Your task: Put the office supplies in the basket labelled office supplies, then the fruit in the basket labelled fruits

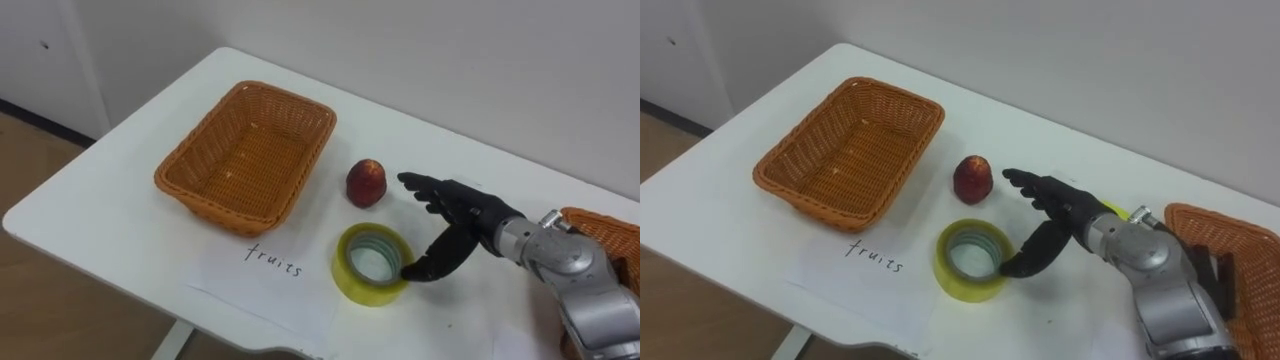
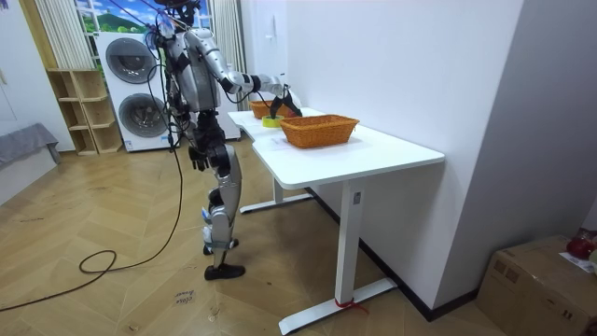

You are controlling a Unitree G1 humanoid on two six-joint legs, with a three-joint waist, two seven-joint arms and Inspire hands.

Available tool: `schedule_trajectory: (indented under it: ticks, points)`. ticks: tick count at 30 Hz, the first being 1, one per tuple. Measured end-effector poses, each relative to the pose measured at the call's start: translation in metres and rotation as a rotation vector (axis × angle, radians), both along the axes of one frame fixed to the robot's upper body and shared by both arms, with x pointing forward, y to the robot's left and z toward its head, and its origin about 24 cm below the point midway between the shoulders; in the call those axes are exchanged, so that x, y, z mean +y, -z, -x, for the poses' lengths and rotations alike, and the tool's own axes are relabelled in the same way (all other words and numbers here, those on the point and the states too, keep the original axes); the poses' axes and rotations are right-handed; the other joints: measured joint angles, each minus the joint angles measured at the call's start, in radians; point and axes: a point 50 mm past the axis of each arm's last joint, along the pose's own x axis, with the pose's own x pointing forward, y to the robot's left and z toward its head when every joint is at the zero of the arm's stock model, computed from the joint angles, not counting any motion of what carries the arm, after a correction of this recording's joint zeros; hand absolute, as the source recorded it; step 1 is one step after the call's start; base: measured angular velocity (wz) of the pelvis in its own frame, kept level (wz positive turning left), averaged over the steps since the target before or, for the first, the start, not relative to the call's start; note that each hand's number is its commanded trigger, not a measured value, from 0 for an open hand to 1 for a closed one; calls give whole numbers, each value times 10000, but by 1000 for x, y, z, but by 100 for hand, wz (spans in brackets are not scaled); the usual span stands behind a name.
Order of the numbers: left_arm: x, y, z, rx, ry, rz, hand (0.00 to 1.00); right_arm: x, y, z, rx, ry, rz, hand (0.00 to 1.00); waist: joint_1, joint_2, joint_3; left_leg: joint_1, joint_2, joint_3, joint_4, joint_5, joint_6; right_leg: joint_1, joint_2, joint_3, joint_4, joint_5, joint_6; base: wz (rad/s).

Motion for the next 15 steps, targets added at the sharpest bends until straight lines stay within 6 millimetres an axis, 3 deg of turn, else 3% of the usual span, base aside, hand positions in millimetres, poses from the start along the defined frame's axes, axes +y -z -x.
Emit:
schedule_trajectory:
  ticks: [15]
  points:
    - [1,-1,-1,38,-43,-68,0,3,3,-3,90,95,-230,0,3,-78,-4,-2,5,20,8,-1,0,-5,1,11,-1,0,0,0]
